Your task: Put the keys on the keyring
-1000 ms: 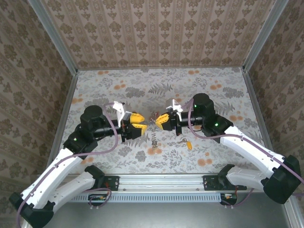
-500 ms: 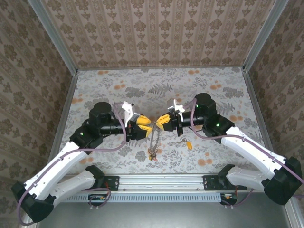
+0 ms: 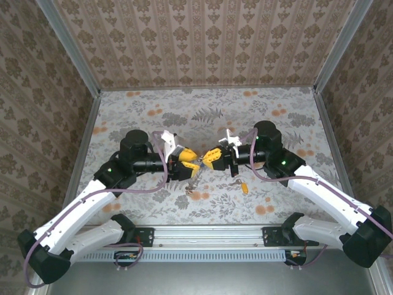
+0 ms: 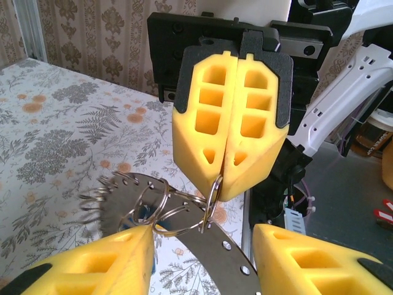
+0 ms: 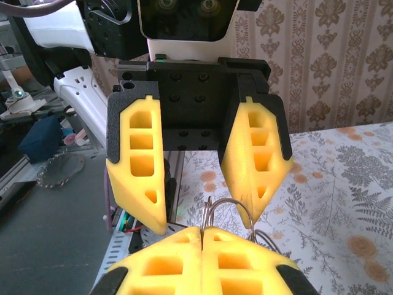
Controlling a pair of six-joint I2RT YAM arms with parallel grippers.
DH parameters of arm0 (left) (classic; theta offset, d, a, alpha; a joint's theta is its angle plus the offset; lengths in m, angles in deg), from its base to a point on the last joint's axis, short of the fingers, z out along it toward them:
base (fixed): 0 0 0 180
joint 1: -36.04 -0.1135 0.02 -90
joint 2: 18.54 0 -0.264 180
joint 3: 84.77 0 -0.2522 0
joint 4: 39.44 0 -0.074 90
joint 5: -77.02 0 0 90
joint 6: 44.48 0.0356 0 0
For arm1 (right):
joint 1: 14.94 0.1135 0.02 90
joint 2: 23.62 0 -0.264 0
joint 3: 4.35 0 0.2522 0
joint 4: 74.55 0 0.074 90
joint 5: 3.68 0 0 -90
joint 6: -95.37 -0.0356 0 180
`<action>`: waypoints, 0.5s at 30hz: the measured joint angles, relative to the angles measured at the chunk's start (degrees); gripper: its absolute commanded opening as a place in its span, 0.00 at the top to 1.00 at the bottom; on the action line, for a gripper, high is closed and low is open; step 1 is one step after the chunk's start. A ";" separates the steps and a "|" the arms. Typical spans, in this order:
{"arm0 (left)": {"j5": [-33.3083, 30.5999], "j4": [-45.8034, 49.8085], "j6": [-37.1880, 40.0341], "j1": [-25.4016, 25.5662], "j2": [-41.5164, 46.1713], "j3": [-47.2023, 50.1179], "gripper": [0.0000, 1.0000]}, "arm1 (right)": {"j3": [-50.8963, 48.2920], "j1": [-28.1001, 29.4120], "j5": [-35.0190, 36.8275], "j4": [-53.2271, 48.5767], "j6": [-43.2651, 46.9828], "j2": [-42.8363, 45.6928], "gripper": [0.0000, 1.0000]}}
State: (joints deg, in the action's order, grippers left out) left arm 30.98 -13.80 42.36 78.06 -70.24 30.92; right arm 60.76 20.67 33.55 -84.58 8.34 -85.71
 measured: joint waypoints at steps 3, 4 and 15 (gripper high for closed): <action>0.07 -1.03 0.02 -0.02 0.00 -0.31 0.54 | 0.00 0.00 -0.04 -0.02 0.00 0.00 1.00; 0.31 -1.53 0.02 -0.11 0.00 -0.35 0.54 | 0.00 0.00 -0.04 -0.04 0.02 0.00 1.00; 3.58 -3.54 -0.85 -3.17 1.29 -1.03 0.59 | 0.00 0.04 -0.04 -0.07 0.02 0.04 1.00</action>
State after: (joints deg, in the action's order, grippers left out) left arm 34.57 -17.34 41.51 74.89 -68.96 29.89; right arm 60.76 20.72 33.50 -84.65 8.36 -85.66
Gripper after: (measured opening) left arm 0.417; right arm 0.065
